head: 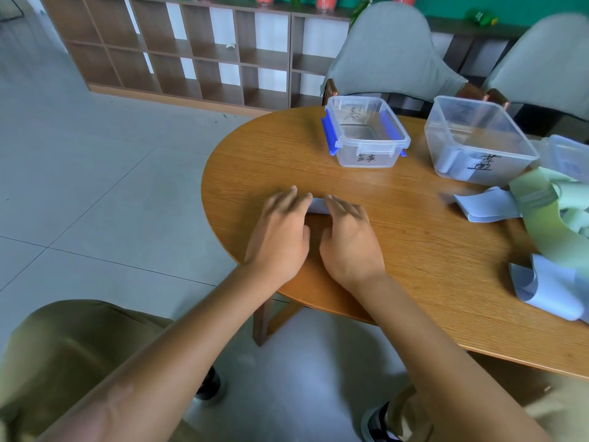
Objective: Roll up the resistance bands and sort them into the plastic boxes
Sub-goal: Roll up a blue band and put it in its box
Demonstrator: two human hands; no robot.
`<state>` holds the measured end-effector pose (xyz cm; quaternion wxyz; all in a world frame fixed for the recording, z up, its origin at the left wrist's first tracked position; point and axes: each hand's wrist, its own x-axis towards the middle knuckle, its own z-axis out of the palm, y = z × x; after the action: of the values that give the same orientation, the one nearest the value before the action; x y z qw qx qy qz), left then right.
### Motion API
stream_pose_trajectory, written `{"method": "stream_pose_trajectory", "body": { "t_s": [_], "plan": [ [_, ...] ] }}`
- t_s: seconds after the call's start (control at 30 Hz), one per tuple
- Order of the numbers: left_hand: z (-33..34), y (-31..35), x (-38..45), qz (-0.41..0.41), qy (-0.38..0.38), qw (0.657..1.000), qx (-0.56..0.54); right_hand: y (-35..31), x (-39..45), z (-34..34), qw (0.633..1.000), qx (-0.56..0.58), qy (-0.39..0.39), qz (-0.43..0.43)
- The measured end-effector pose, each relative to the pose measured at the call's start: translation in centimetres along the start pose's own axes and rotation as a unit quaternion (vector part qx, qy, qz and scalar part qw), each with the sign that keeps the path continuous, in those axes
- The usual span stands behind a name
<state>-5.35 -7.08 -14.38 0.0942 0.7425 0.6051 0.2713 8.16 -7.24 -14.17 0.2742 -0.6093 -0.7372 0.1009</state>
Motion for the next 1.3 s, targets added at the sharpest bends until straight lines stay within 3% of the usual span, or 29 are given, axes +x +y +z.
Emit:
{"method": "stream_pose_trajectory", "body": {
  "t_s": [0.53,1.0,1.3],
  "plan": [
    [-0.2,-3.4,5.5,0.022,-0.037,0.999,-0.024,4.6,6.5,-0.1,0.998,0.019,-0.038,-0.052],
    [1.0,-4.0,4.9,0.077,0.036,0.996,-0.01,4.3,5.2,0.4,0.994,-0.006,0.014,-0.113],
    [0.7,-3.7,4.7,0.094,0.001,0.995,0.04,4.4,3.9,-0.4,0.99,0.022,0.061,-0.127]
  ]
}}
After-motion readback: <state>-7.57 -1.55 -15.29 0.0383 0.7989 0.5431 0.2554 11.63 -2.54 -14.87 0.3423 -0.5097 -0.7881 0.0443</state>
